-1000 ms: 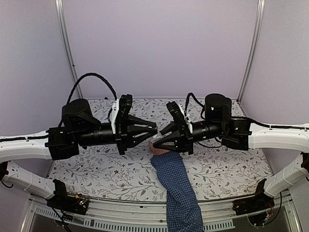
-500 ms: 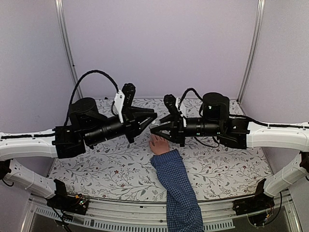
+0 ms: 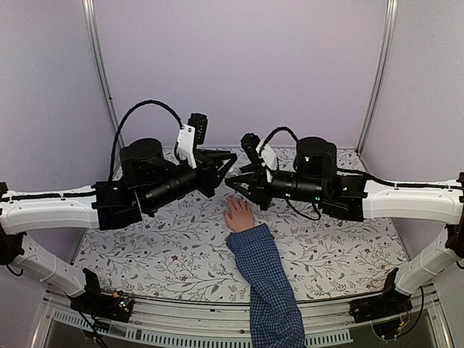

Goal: Paint the nails
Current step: Unscrew the nail polish bottle.

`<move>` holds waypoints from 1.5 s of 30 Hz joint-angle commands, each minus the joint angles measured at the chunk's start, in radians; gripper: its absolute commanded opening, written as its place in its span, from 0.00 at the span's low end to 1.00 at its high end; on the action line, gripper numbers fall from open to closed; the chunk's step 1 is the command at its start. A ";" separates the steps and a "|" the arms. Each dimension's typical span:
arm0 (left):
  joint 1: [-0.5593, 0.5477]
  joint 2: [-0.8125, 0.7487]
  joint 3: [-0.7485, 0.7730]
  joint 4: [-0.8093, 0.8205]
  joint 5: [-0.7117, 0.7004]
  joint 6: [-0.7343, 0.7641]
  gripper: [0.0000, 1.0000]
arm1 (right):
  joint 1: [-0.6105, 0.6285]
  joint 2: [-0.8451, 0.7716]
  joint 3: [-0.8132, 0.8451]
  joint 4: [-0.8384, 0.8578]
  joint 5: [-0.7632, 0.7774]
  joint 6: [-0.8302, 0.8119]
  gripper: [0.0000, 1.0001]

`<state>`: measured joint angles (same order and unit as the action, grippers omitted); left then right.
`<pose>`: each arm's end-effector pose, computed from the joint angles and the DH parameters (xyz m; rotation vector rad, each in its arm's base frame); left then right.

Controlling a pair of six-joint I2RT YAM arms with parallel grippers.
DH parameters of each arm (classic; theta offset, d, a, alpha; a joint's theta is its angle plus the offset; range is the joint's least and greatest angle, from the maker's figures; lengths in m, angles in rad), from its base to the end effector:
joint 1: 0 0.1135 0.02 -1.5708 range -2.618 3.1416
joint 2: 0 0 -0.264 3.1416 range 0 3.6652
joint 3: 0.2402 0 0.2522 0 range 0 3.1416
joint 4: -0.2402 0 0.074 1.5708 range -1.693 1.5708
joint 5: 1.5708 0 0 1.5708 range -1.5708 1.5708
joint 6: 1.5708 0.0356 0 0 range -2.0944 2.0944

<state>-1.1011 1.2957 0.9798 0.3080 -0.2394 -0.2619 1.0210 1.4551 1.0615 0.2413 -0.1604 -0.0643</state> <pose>0.1471 -0.2711 0.3476 0.4883 1.5739 -0.8698 0.1763 0.2985 0.3206 -1.0311 1.4705 0.8357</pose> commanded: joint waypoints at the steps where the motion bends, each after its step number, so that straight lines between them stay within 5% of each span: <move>1: 0.010 0.029 0.013 -0.084 0.018 -0.044 0.00 | 0.002 0.015 0.051 0.061 0.088 0.033 0.00; 9: 0.061 -0.015 0.002 -0.077 0.122 -0.052 0.00 | 0.002 0.004 0.034 0.058 0.075 0.038 0.00; 19: 0.127 -0.158 -0.030 -0.049 0.362 0.033 0.54 | -0.007 -0.020 0.000 0.059 -0.026 0.060 0.00; 24: 0.188 -0.218 -0.072 -0.030 0.625 0.091 0.68 | -0.020 -0.042 -0.021 0.086 -0.203 0.094 0.00; 36: 0.197 -0.281 -0.172 0.149 0.939 0.164 0.69 | -0.022 -0.055 -0.007 0.154 -0.626 0.125 0.00; 45: 0.143 -0.183 -0.109 0.114 0.922 0.202 0.61 | -0.021 -0.008 0.035 0.159 -0.752 0.159 0.00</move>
<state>-0.9298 1.0695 0.8265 0.4282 0.6769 -0.0944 1.0012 1.4303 1.0565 0.3634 -0.8349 0.0704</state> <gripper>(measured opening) 0.629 0.214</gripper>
